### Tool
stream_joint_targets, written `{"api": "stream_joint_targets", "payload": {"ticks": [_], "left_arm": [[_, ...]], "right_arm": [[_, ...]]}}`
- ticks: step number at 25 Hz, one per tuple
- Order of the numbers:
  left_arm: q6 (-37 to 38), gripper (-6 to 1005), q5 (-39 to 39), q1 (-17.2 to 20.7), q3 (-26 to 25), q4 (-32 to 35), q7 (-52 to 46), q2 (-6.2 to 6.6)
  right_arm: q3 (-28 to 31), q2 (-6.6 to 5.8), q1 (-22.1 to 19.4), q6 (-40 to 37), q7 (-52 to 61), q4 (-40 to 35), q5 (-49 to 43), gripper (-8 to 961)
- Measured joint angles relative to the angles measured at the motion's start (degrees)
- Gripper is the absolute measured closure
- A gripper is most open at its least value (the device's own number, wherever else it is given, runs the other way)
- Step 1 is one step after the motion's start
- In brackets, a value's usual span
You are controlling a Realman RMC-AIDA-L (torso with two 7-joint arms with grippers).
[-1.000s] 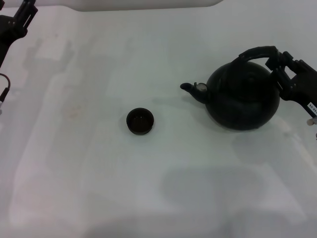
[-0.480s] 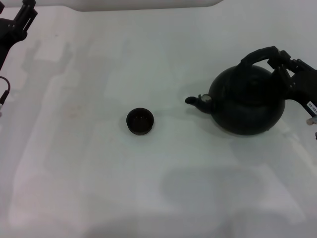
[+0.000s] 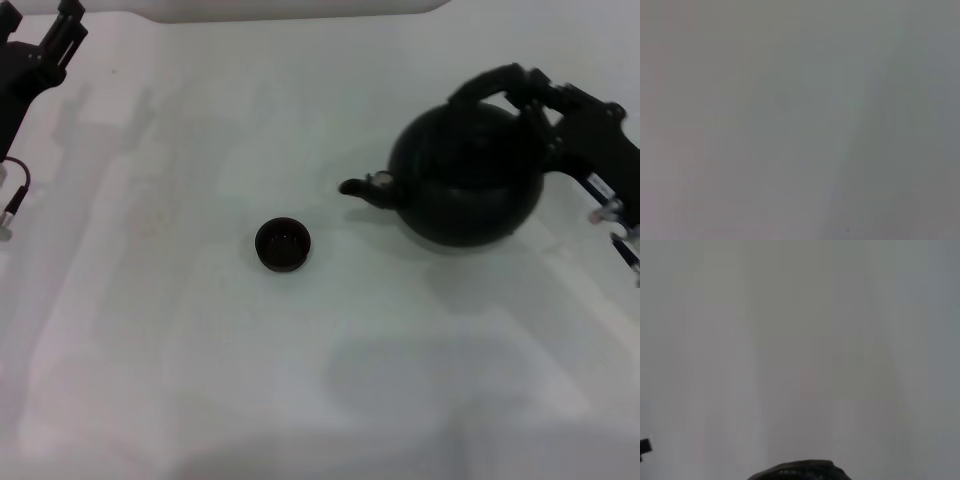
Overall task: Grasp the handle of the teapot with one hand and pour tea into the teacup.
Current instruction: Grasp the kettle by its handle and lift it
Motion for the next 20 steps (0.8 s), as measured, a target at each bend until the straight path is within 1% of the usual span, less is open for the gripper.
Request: {"api": "stream_joint_targets", "payload": {"ticks": [5,10,13,20], "left_arm": [[0.0,138,0.0,-0.1,0.3,0.1,0.0,0.00],[0.0,137,-0.3,-0.3,1.6,0.2,0.0,0.00],[0.0,137,-0.3,-0.3,1.6,0.3,0.0,-0.01],[0.0,137,-0.3,-0.2,1.8,0.2,0.0,-0.08]], "right_arm": [[0.3,0.03,2.5,1.6,-4.3,-1.9,-0.2,761],[0.0,0.06,4.3,2.7,-8.9,-2.8,-0.8,768],[0.0,0.06,5.2,3.6,-13.1,-3.8,-1.8,772],[0.3,0.07,5.6,3.7,-17.4,-4.7,-3.5,781]]}}
